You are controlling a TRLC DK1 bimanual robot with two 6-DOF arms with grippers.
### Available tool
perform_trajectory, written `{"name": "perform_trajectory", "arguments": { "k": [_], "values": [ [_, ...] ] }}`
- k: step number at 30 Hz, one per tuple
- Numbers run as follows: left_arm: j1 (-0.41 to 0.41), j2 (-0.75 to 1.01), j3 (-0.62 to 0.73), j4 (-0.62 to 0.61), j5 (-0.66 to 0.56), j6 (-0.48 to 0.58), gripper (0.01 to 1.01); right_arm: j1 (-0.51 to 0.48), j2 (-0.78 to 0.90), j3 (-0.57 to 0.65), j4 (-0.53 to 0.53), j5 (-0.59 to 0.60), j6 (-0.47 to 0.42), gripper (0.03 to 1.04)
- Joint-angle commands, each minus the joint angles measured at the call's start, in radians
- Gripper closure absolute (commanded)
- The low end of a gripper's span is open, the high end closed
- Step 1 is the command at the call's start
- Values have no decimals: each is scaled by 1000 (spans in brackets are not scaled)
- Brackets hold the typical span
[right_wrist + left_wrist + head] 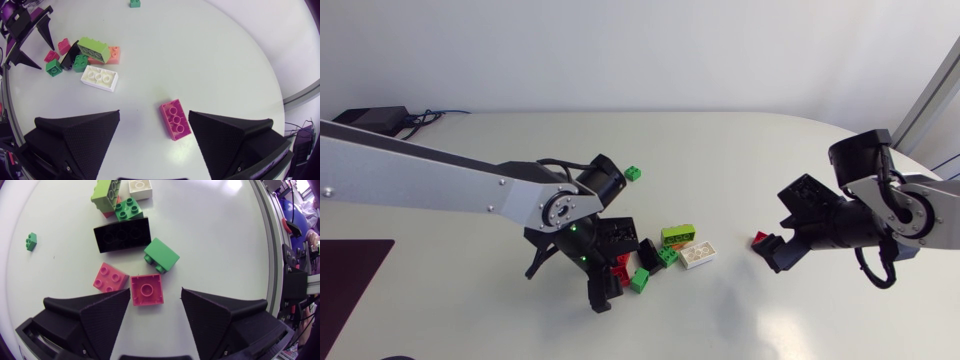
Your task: Sort duplo bricks by size, large to the right and small to the left
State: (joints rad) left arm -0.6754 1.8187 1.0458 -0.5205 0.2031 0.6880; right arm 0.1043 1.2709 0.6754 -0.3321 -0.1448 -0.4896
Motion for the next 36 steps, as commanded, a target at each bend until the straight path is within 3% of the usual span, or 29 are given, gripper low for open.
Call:
{"name": "perform_trajectory", "arguments": {
  "k": [1,9,14,18,26,36],
  "values": [
    [-7,68,34,-10,1,2,415,17,-5,-27,-13,7,14,69],
    [-6,119,77,-35,2,-12,584,77,-54,-13,-59,5,14,75],
    [14,106,72,-50,21,-12,713,209,-56,4,-59,-10,36,103],
    [46,60,36,-56,25,-2,728,345,-4,39,-38,7,98,103],
    [188,-78,-56,-85,25,74,726,587,171,145,2,113,200,131],
    [318,-114,-155,-81,27,151,720,660,326,201,41,116,210,131]
  ]
}}
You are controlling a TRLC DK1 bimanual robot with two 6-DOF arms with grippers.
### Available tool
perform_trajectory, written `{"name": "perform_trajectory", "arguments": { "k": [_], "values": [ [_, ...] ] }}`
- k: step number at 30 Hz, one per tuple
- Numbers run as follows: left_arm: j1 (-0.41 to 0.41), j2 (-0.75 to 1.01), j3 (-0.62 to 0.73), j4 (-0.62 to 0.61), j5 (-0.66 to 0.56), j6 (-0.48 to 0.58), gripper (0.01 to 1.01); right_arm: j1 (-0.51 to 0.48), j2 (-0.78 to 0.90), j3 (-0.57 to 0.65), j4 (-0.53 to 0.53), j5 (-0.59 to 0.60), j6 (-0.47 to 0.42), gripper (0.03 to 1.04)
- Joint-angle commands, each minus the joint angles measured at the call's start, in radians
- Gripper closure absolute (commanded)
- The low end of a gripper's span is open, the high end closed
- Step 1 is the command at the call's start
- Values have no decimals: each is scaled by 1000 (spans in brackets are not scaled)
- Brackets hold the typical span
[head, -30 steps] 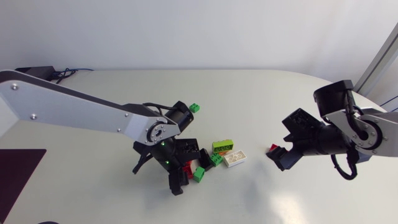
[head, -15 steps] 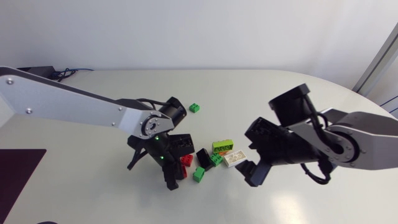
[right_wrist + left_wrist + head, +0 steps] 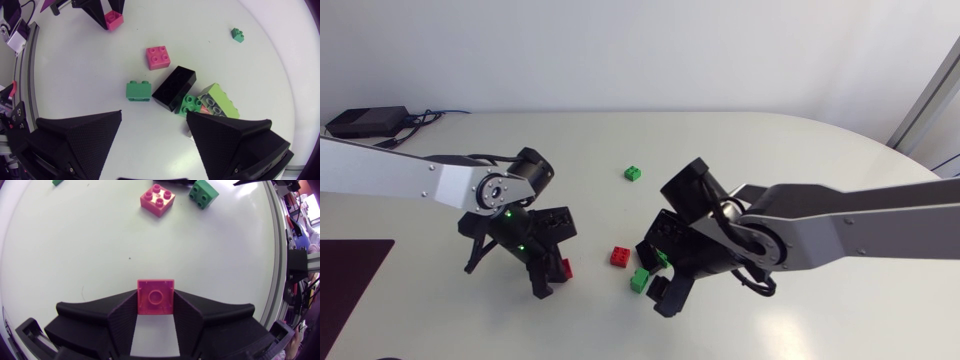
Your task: Sort duplo bricks by size, large to the right and small to the left
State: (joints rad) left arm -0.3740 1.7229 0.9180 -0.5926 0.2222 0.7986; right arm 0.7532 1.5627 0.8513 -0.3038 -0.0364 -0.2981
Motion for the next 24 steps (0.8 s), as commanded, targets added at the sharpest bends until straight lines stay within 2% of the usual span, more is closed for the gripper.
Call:
{"name": "perform_trajectory", "arguments": {
  "k": [1,8,12,13,16,17,18,22,24],
  "values": [
    [21,-20,-34,-6,6,44,720,12,48,31,15,7,17,131],
    [49,-25,-64,8,6,48,715,51,146,86,40,18,2,131],
    [60,-26,-71,13,6,50,680,71,192,106,51,26,2,133],
    [61,-29,-71,13,8,48,607,72,200,109,54,26,2,133],
    [61,-49,-65,10,8,47,249,77,220,117,57,26,2,169],
    [61,-55,-61,10,9,44,182,77,221,118,57,24,2,175],
    [60,-60,-53,8,11,40,136,80,223,117,55,24,4,175],
    [50,-79,-11,8,20,19,97,92,223,103,55,24,8,182],
    [44,-75,13,8,29,14,97,98,231,100,55,24,8,280]
  ]
}}
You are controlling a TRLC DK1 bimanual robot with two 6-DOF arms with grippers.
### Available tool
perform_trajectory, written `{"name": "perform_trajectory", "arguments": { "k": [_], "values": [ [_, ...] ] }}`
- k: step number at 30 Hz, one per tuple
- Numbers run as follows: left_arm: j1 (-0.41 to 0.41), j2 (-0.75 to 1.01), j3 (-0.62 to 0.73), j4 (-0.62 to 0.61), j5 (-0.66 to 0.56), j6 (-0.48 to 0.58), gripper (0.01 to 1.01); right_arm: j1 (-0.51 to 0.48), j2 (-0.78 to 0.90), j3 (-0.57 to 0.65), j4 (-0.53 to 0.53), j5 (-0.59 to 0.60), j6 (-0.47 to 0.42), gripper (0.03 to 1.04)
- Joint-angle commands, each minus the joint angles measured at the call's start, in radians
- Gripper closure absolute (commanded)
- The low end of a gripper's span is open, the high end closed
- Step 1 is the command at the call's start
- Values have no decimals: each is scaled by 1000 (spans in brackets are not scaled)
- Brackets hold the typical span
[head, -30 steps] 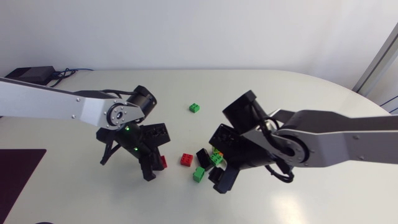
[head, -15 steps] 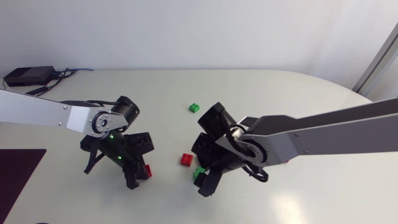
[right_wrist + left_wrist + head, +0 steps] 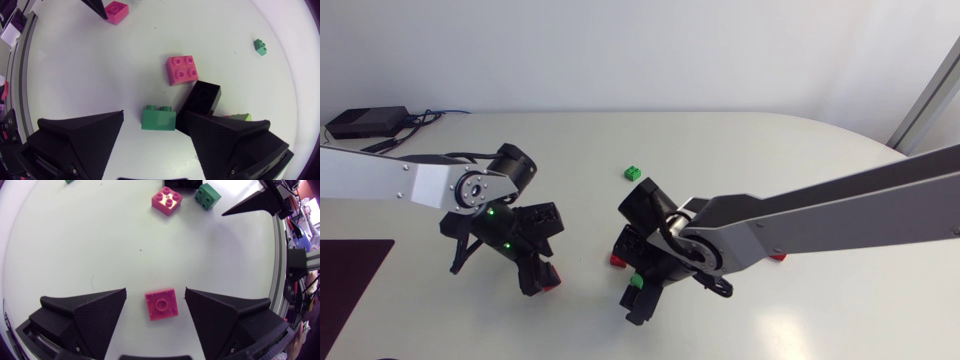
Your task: Sort duplo bricks by size, large to the right and small to the left
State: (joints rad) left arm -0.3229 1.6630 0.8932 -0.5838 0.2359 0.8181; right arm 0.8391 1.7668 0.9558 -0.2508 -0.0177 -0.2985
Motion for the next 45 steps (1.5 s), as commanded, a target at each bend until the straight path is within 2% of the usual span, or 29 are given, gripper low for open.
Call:
{"name": "perform_trajectory", "arguments": {
  "k": [1,4,5,7,15,20,23,26,31,39,45],
  "values": [
    [-11,-11,50,-1,20,-8,97,15,29,-5,4,4,12,311],
    [-28,17,93,-1,26,-19,97,22,37,-3,-1,5,12,526],
    [-31,26,105,-1,34,-20,97,23,39,-2,-2,5,12,562],
    [-39,44,128,-1,48,-25,97,23,45,3,-11,5,13,700],
    [-93,106,164,2,97,-19,97,23,3,24,-67,-45,19,752],
    [-74,106,162,12,134,1,97,48,-33,52,-73,-96,-8,746],
    [-10,92,165,12,135,29,84,80,-29,72,-77,-96,-30,741],
    [102,69,177,10,137,72,82,91,-20,107,-100,-96,-51,738],
    [242,41,171,-37,137,159,82,106,46,228,-171,-88,-91,736],
    [326,14,118,-47,137,205,82,161,227,431,-286,-87,-133,731],
    [321,24,110,-42,141,211,82,169,286,472,-308,-90,-160,716]
  ]
}}
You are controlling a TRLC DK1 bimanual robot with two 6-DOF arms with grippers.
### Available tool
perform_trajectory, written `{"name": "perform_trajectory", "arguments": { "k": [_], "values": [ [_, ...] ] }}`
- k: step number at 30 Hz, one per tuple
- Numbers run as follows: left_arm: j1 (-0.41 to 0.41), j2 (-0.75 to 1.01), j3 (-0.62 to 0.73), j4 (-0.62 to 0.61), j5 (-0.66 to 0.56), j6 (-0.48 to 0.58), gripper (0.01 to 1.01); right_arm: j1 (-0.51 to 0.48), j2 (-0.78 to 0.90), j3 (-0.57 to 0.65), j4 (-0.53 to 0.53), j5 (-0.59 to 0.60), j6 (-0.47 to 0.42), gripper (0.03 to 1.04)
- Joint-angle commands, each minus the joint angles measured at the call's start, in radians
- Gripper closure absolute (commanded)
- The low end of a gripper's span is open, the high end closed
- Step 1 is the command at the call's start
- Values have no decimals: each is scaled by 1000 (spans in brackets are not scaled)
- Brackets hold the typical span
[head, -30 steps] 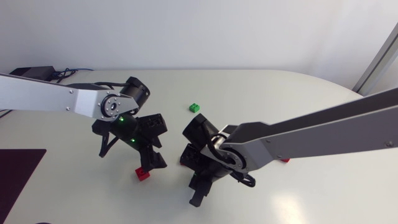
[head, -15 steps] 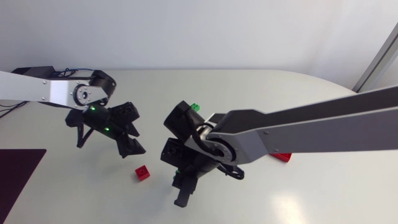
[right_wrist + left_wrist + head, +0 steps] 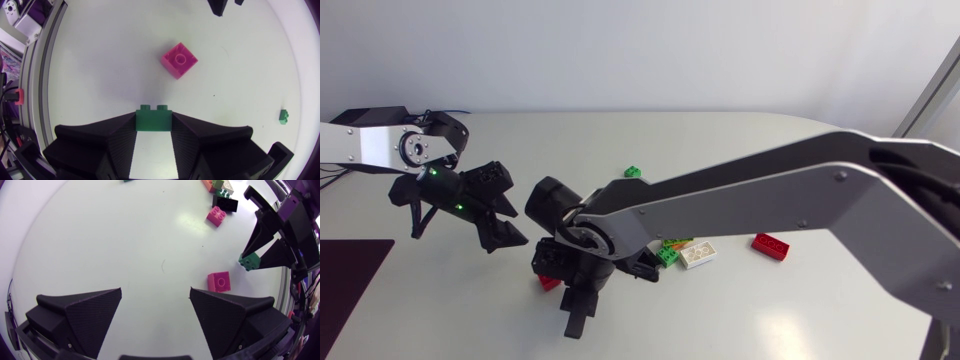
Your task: Sort duplo bricks by size, large to the right and small to the left
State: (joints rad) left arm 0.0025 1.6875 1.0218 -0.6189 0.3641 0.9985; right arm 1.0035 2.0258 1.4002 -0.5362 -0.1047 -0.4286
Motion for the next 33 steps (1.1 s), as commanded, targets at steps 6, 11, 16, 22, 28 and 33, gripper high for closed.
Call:
{"name": "perform_trajectory", "arguments": {
  "k": [6,11,16,22,28,33],
  "values": [
    [-55,23,9,-2,18,15,67,1,27,31,-48,-16,-33,141],
    [-142,44,66,-4,18,-18,57,-20,-111,-53,1,-16,-12,70],
    [-263,90,133,-2,18,-46,56,-101,-311,-193,50,-3,13,70],
    [-386,173,202,5,10,-60,56,-201,-470,-397,116,8,13,70],
    [-461,245,254,5,-39,-52,57,-273,-570,-534,168,-6,5,70],
    [-495,301,305,-1,-71,-44,70,-329,-625,-584,177,-35,-9,70]
  ]
}}
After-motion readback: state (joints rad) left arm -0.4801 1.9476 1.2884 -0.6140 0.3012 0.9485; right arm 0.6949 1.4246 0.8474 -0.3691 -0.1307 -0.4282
